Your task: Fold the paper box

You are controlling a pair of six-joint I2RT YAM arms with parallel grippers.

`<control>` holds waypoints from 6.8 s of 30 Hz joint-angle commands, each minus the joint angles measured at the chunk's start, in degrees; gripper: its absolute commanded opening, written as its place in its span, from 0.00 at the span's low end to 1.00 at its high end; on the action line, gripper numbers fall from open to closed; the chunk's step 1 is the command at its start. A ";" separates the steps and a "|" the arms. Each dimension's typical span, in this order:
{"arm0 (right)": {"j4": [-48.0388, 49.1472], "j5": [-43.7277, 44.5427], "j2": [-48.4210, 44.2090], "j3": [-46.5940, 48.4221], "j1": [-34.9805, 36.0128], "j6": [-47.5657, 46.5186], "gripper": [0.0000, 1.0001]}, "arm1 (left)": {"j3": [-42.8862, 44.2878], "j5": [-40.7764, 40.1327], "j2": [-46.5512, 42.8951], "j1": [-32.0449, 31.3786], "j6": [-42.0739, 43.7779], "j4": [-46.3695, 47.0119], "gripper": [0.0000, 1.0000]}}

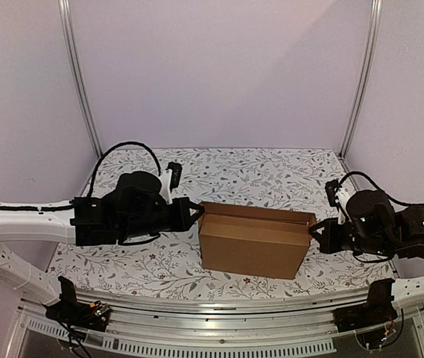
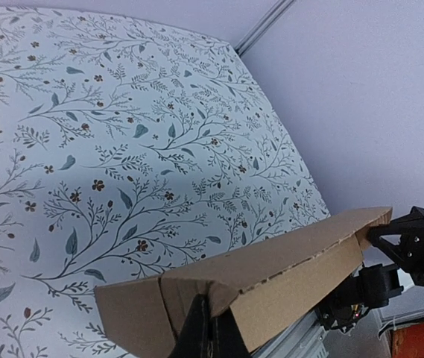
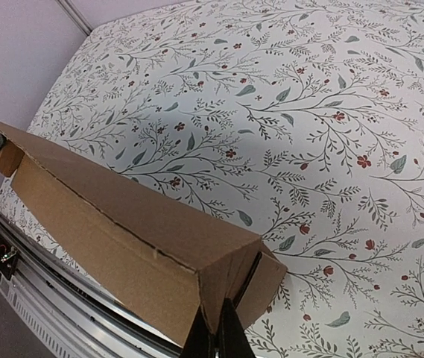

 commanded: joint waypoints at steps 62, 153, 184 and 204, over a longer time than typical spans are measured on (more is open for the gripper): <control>-7.53 11.90 16.46 0.84 16.67 14.06 0.00 | -1.70 1.55 1.80 -10.78 -1.94 -25.25 0.26; -2.27 11.86 19.72 -1.41 18.41 14.83 0.00 | 10.58 -12.33 -4.53 -7.79 6.55 -35.75 0.43; -2.42 11.57 20.89 -0.66 18.37 14.89 0.00 | 3.17 -5.50 -3.10 -7.75 1.86 -30.94 0.00; -2.18 10.77 21.63 -0.39 18.42 15.27 0.00 | -2.85 -6.66 -1.24 -12.70 -4.50 -28.80 0.00</control>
